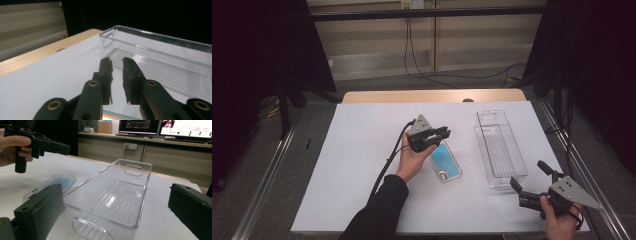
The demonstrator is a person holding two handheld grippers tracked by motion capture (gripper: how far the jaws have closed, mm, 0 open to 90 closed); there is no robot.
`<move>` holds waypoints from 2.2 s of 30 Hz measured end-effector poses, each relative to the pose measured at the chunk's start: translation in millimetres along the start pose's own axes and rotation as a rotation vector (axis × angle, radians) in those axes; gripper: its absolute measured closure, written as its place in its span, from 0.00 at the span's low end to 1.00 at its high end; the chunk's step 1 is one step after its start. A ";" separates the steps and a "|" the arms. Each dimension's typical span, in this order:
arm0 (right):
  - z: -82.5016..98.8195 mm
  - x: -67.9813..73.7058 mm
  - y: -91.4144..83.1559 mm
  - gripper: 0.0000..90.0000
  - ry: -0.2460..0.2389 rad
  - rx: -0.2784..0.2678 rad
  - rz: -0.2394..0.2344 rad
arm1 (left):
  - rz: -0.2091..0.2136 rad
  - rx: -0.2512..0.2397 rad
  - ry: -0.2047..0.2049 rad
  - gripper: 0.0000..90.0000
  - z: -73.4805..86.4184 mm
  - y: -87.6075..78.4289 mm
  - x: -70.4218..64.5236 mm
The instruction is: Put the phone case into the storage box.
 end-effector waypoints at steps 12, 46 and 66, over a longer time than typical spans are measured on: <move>0.0 0.1 -0.2 0.00 -0.001 0.000 -0.001 | 0.013 0.080 0.008 1.00 6.2 9.2 -0.9; 0.0 1.0 -0.1 0.00 -0.002 0.001 -0.008 | 0.040 0.396 -0.025 1.00 9.6 38.7 6.3; -0.1 2.0 -0.4 0.00 -0.008 0.003 -0.009 | 0.020 0.539 -0.038 1.00 35.7 58.2 15.0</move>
Point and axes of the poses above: each handheld gripper's, and its own axes: y roughly forward along the jaws, z roughly out of its underside, x roughly to its left, the point moved 7 cm from there along y, roughly forward along the jaws, and after that the axes turned 2 degrees about -z, right-handed, at the moved point
